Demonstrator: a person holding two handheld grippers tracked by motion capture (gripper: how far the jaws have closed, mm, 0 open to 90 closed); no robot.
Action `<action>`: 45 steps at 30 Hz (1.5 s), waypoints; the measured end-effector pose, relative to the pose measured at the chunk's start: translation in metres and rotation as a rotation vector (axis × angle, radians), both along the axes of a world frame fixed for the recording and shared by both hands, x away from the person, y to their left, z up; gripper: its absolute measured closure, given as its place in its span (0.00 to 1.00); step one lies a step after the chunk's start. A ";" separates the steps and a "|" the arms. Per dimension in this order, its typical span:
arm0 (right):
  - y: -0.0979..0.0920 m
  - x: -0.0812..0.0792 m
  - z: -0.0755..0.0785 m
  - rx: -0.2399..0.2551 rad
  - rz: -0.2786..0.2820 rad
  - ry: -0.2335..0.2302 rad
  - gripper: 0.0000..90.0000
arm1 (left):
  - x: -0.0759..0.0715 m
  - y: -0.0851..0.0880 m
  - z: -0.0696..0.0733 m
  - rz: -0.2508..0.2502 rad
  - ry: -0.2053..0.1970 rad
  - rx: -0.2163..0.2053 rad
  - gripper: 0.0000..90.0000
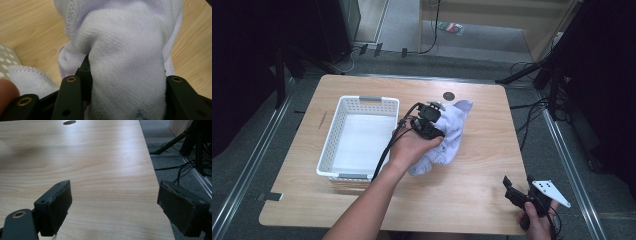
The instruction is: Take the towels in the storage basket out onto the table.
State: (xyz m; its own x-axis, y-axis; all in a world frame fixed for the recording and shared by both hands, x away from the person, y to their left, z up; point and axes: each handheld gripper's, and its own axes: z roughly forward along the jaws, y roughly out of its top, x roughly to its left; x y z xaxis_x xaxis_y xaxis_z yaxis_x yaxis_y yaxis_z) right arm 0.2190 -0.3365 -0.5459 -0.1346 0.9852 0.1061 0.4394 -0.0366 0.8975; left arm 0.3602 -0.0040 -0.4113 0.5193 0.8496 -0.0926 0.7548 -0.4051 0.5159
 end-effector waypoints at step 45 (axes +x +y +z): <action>0.001 0.000 0.000 -0.006 -0.006 0.008 0.14 | -0.006 0.134 -0.004 0.167 -0.033 -0.115 0.03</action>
State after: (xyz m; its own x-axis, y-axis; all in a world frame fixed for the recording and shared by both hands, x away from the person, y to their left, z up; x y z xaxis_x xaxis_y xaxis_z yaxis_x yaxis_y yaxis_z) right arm 0.2193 -0.3358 -0.5458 -0.1275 0.9867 0.1010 0.4464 -0.0338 0.8942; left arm 0.3539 0.1296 -0.4158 0.3760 0.9091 -0.1791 0.7886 -0.2125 0.5771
